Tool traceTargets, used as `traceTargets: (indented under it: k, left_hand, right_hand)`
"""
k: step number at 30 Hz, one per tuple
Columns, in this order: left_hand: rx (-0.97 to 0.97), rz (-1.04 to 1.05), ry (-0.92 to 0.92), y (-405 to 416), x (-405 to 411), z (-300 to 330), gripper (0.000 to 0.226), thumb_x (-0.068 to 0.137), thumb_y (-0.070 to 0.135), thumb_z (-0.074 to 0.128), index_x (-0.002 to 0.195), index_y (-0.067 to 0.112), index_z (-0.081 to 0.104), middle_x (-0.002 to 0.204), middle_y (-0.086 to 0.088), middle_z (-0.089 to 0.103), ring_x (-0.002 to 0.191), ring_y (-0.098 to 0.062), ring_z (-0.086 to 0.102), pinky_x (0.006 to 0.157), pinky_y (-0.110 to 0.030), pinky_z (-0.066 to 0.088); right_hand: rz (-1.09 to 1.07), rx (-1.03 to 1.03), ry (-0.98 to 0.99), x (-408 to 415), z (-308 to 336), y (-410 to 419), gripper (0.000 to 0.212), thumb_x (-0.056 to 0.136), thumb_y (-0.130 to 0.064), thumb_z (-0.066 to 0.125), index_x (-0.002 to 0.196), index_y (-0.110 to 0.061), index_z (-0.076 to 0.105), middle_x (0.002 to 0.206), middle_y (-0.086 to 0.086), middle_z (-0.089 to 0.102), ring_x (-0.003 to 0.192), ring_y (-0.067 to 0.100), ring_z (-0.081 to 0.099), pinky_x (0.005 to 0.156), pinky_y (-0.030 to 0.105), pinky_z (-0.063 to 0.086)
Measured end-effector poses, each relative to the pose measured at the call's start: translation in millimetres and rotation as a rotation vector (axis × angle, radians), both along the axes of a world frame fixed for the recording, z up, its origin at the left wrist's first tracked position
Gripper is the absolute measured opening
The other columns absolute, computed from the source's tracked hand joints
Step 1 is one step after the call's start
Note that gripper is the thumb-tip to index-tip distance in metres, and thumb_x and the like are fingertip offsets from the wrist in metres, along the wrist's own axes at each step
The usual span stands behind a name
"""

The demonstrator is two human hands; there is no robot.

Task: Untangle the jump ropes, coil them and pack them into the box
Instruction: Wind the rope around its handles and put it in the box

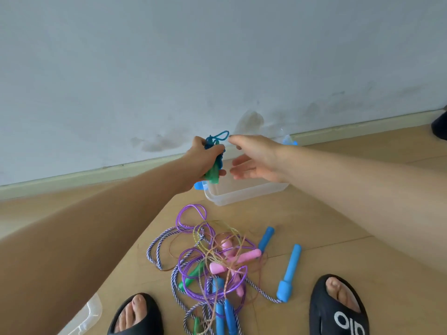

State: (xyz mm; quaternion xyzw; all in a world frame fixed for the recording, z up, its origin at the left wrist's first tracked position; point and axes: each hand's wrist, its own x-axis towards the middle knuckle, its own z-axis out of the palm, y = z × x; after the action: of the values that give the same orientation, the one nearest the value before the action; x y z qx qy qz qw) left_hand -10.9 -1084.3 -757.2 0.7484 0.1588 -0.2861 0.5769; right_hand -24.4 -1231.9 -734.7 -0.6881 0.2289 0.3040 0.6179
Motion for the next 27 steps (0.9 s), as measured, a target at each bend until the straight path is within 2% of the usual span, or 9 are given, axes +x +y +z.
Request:
traceTargets:
  k: [5,8,11,14,16,18,21,24,27]
  left_hand:
    - [0.327,-0.069,-0.105,-25.3,32.6,-65.0,0.031,0.095,0.038,0.054,0.112,0.013,0.048,0.092,-0.001,0.058,0.082,-0.019,0.057,0.065,-0.027,0.044]
    - [0.358,-0.143,-0.008,-29.3,49.9,-90.1,0.052,0.083,0.047,0.053,0.111,0.004,0.059,0.102,-0.007,0.069,0.086,-0.023,0.065,0.075,-0.033,0.054]
    - [0.422,-0.359,0.05,-32.6,58.6,-104.5,0.02,0.094,0.027,0.049,0.089,0.009,0.058,0.086,-0.006,0.065,0.073,-0.019,0.062,0.065,-0.024,0.053]
    - [0.797,-0.653,-0.123,-31.4,59.8,-101.0,0.026,0.097,0.02,0.045,0.073,0.011,0.045,0.077,-0.005,0.049,0.062,-0.018,0.044,0.052,-0.026,0.033]
    - [0.92,-0.71,-0.315,-23.6,62.1,-102.3,0.015,0.096,0.018,0.045,0.089,0.009,0.054,0.094,-0.008,0.054,0.079,-0.025,0.053,0.062,-0.027,0.037]
    - [0.927,-0.624,-0.516,-14.0,60.3,-103.1,0.022,0.093,0.016,0.045,0.109,0.012,0.058,0.108,-0.006,0.057,0.096,-0.029,0.056,0.072,-0.031,0.04]
    - [0.862,-0.44,-0.7,1.7,53.3,-104.3,0.016,0.092,0.019,0.047,0.106,0.017,0.054,0.096,0.001,0.057,0.085,-0.026,0.055,0.065,-0.032,0.037]
    - [0.764,-0.217,-0.72,20.0,44.7,-111.5,0.012,0.095,0.027,0.047,0.096,0.015,0.048,0.077,0.002,0.051,0.073,-0.025,0.05,0.06,-0.034,0.034]
    - [0.686,0.02,-0.569,35.3,36.2,-117.5,0.022,0.097,0.03,0.04,0.091,0.01,0.046,0.072,-0.001,0.05,0.07,-0.029,0.046,0.062,-0.04,0.038]
  right_hand:
    - [-0.041,0.018,0.047,36.9,-70.6,3.2,0.017,0.095,-0.03,0.053,0.095,-0.015,0.061,0.098,0.016,0.061,0.076,0.029,0.061,0.077,0.037,0.058]
    - [-0.014,-0.043,0.07,52.1,-112.2,-2.0,0.019,0.093,-0.032,0.055,0.094,-0.015,0.062,0.092,0.01,0.061,0.074,0.024,0.057,0.071,0.032,0.052]
    - [-0.015,-0.077,0.096,61.1,-144.1,-8.4,0.016,0.093,-0.029,0.057,0.091,-0.013,0.062,0.085,0.008,0.058,0.067,0.02,0.055,0.066,0.03,0.052]
    - [0.05,-0.231,0.038,65.5,-177.1,-10.3,0.012,0.093,-0.019,0.056,0.094,-0.009,0.062,0.076,0.008,0.054,0.06,0.02,0.051,0.059,0.03,0.049]
    - [0.217,-0.405,-0.059,66.0,-192.6,-8.0,0.015,0.095,-0.017,0.049,0.095,-0.011,0.063,0.076,0.01,0.059,0.061,0.025,0.057,0.063,0.034,0.052]
    - [0.415,-0.585,-0.172,65.1,-198.6,-3.3,0.016,0.097,-0.014,0.045,0.094,-0.016,0.06,0.085,0.011,0.065,0.068,0.027,0.06,0.063,0.028,0.049]
    - [0.531,-0.686,-0.244,65.7,-198.4,2.9,0.011,0.097,-0.013,0.045,0.1,-0.017,0.056,0.103,0.007,0.061,0.082,0.025,0.055,0.067,0.028,0.042]
    - [0.439,-0.538,-0.162,69.3,-198.2,9.0,0.02,0.092,-0.009,0.043,0.1,-0.021,0.056,0.101,0.008,0.062,0.079,0.029,0.068,0.072,0.036,0.058]
    - [0.36,-0.34,-0.122,71.8,-196.9,14.9,0.03,0.09,-0.004,0.042,0.088,-0.029,0.058,0.107,0.007,0.062,0.09,0.026,0.065,0.071,0.033,0.058]
